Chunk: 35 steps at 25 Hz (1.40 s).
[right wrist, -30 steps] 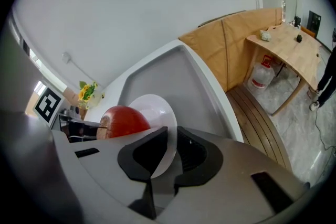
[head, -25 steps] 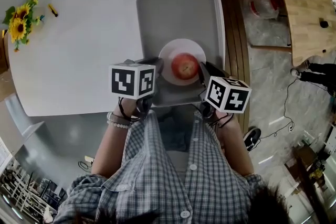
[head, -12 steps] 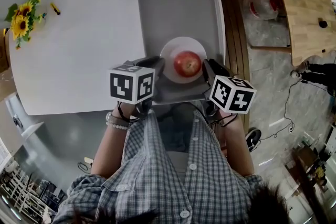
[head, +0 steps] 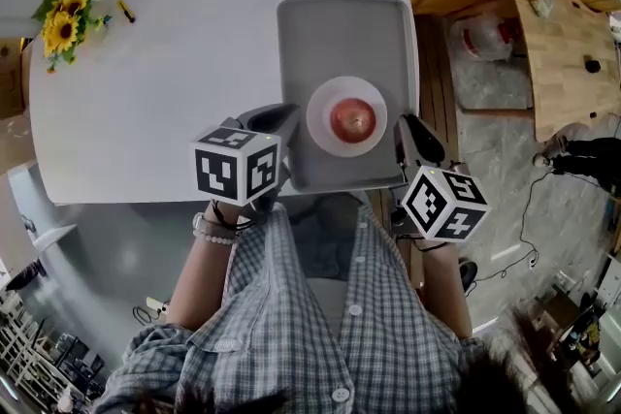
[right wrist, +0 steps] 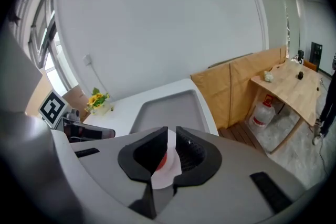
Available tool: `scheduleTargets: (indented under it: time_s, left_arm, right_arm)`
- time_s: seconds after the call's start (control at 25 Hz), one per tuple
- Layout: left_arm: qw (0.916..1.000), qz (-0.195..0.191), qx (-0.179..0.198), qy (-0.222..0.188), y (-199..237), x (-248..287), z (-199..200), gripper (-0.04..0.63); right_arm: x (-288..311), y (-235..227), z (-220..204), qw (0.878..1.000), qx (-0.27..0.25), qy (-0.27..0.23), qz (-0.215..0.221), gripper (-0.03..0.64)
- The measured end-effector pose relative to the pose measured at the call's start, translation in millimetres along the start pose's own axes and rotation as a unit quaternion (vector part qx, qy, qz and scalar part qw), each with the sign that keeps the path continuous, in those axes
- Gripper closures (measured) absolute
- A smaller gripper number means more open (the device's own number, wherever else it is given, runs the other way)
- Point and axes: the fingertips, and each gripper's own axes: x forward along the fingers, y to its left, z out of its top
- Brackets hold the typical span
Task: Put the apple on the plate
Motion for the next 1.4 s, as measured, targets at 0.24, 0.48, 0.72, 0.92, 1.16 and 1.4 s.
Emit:
scheduleTargets:
  time_s: [0.24,0.48,0.72,0.92,1.16,1.4]
  left_arm:
    - [0.9961,-0.006,0.022,-0.085,-5.5,-55.8,34.4,0.584]
    - [0.9854,-0.002,0.057,-0.160,-18.8,-111.6,65.6,0.586]
    - [0.9591,-0.048,0.059,-0.273,-37.3,-164.5,97.9,0.586]
    - [0.9482,-0.062,0.058,-0.306,-42.1,-178.3,109.7,0.586]
    - [0.9460,-0.084,0.058,-0.308,-46.2,-182.3,110.9,0.586]
    - [0.9456,-0.084,0.065,-0.308,-47.7,-183.4,109.4,0.586]
  right_arm:
    - [-33.5,37.2,52.5,0.993,-0.056,-0.098,0.029,0.581]
    - [-57.0,71.0,97.5,0.982,-0.060,-0.170,0.062,0.584]
    - [-82.3,97.1,136.5,0.967,-0.050,-0.235,0.082,0.586]
    - [-95.1,108.6,153.9,0.962,-0.061,-0.252,0.090,0.588]
    - [-95.7,106.8,150.9,0.963,-0.050,-0.250,0.086,0.588]
    - [-95.7,107.5,148.0,0.964,-0.050,-0.248,0.087,0.588]
